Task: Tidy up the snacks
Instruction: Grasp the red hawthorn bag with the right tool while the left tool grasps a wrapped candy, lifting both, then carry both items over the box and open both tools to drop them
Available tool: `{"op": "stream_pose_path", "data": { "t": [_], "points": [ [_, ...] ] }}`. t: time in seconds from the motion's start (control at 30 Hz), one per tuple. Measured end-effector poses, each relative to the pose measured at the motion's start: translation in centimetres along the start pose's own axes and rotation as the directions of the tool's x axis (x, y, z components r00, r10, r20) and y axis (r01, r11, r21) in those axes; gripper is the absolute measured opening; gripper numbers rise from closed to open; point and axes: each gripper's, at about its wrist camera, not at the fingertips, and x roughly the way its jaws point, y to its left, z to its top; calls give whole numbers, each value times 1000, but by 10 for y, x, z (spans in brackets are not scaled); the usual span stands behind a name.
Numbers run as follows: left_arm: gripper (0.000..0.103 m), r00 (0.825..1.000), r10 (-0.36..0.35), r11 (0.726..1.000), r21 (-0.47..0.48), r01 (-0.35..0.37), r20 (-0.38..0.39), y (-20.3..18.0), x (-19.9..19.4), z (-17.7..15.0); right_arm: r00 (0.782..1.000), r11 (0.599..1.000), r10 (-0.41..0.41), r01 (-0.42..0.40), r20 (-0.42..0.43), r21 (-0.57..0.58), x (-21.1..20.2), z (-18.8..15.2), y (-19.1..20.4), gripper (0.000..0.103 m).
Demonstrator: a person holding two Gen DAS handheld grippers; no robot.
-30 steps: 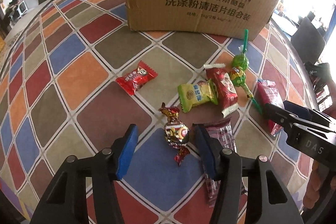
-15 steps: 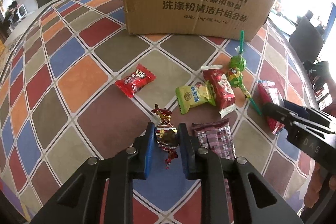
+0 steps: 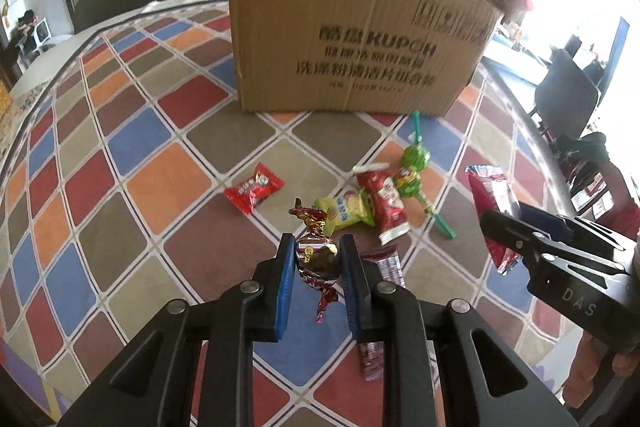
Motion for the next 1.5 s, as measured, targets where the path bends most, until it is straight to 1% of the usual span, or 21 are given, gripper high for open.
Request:
{"op": "stream_pose_path", "data": {
  "t": [0.2,0.4,0.7,1.1,1.3,1.5],
  "points": [
    [23,998,-16,1000,12,15,61,-4,-23,9,998,1000,21,-21,54,-11,-21,6,6,42],
    [23,992,-22,999,33,18,124,-8,-44,20,994,999,38,-36,100,-24,-37,14,10,42],
    [23,982,-27,997,79,12,189,-16,-63,41,984,996,78,-71,160,-47,-57,31,19,42],
    [23,964,-22,993,118,-10,266,-22,-78,75,964,991,117,-97,239,-90,-75,62,33,42],
    [23,951,1,991,130,-43,308,-21,-80,98,956,992,110,-89,271,-90,-77,86,32,42],
    [23,944,12,989,135,-60,329,-19,-76,122,952,993,96,-71,291,-96,-72,110,31,42]
  ]
}}
